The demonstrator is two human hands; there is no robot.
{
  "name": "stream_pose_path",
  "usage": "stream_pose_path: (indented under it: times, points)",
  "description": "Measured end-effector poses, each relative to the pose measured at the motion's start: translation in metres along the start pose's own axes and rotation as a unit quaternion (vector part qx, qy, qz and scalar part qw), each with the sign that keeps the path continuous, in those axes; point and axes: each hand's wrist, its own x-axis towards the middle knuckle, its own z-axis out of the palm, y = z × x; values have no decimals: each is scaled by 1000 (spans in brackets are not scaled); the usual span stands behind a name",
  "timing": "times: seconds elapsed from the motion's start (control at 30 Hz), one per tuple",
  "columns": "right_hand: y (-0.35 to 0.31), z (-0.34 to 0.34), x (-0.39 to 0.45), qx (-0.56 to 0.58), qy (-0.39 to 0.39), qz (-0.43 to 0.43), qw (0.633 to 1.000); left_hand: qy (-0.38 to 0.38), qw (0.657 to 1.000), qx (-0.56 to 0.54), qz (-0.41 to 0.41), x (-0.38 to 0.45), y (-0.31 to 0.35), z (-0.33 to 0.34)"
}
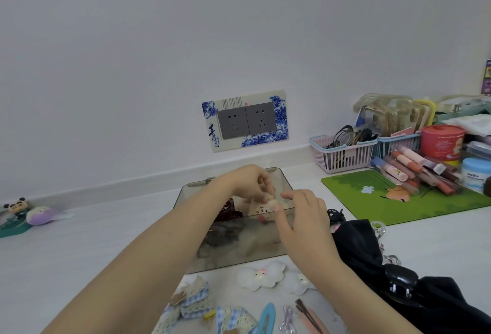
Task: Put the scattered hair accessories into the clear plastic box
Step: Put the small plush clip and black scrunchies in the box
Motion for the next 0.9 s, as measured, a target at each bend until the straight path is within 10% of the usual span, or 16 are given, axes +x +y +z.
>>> stream_pose_path:
  times: [0.9]
  points:
    - [2, 1, 1, -9, 6, -9, 1000, 108, 993, -45, -24, -26, -2, 7]
